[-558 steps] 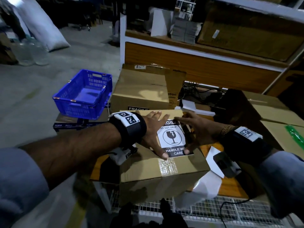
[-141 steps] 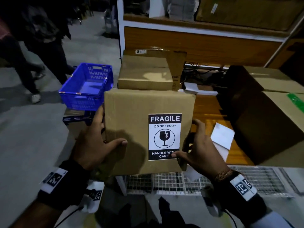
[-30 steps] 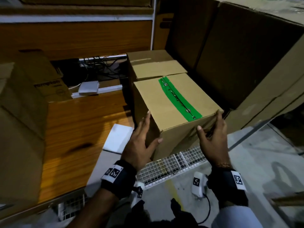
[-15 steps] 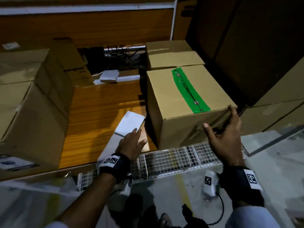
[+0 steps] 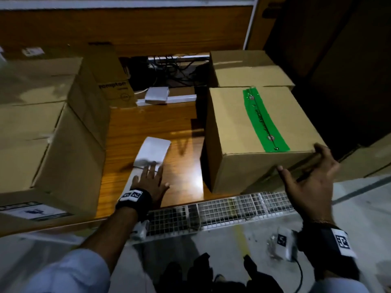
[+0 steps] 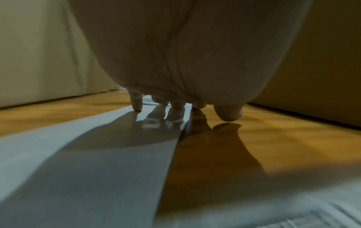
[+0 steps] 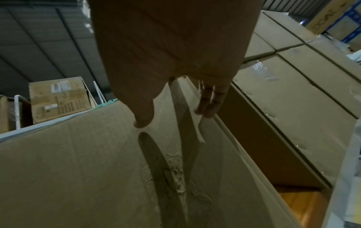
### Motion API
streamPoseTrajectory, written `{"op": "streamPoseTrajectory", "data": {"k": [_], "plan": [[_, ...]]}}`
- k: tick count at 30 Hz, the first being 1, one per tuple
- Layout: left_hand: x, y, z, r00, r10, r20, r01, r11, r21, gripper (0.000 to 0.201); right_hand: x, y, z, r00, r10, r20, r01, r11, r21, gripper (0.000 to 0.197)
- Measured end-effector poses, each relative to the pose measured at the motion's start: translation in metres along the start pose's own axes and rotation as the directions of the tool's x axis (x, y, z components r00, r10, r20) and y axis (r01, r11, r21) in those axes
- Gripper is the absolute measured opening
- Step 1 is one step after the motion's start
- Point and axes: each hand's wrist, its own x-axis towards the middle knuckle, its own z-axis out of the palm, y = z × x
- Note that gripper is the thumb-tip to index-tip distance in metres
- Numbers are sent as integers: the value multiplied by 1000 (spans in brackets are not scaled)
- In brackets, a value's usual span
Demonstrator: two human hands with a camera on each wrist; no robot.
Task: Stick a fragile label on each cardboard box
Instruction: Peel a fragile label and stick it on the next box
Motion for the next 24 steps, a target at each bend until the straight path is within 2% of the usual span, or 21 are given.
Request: {"op": "streamPoseTrajectory", "data": {"k": [3, 7, 9, 11, 12, 14, 17, 19, 21, 23, 24], "plan": [[16, -39, -9, 999, -48, 8, 48, 998, -43, 83, -3, -5, 2, 999, -29, -36, 28, 999, -28, 86], [29, -63, -26, 998, -51, -22, 49, 994, -99, 78, -7, -11, 4, 999, -16, -44, 14, 999, -51, 88], [27, -59, -41, 996, -50, -80, 38, 988, -151, 72, -9, -14, 5, 999, -8, -38, 5, 998, -62, 89], [17, -42, -62, 982, -28, -186, -25, 960, -280, 67, -11, -15, 5, 999, 0, -35, -3, 997, -74, 89], [8, -30, -75, 971, -4, -239, -87, 925, -371, 65, -11, -16, 5, 999, 1, -35, -4, 997, -81, 88], [-13, -2, -100, 945, 60, -322, -239, 800, -551, 63, -10, -16, 3, 999, -10, -34, 6, 995, -99, 88], [-52, 42, -136, 899, 189, -395, -425, 588, -688, 59, -11, -18, 1, 999, -15, -38, 11, 995, -97, 86], [-69, 71, -149, 875, 283, -393, -484, 463, -743, 62, -14, -20, 0, 999, -24, -41, 20, 997, -78, 86], [-77, 95, -151, 852, 350, -389, -506, 360, -784, 79, -20, -22, -2, 999, -25, -31, 23, 998, -64, 87], [-82, 109, -147, 840, 368, -398, -516, 320, -794, 88, -26, -24, 0, 1000, -15, -18, 14, 998, -62, 87], [-83, 114, -145, 846, 352, -402, -513, 329, -792, 90, -29, -26, 1, 1000, -14, -12, 13, 998, -61, 88]]}}
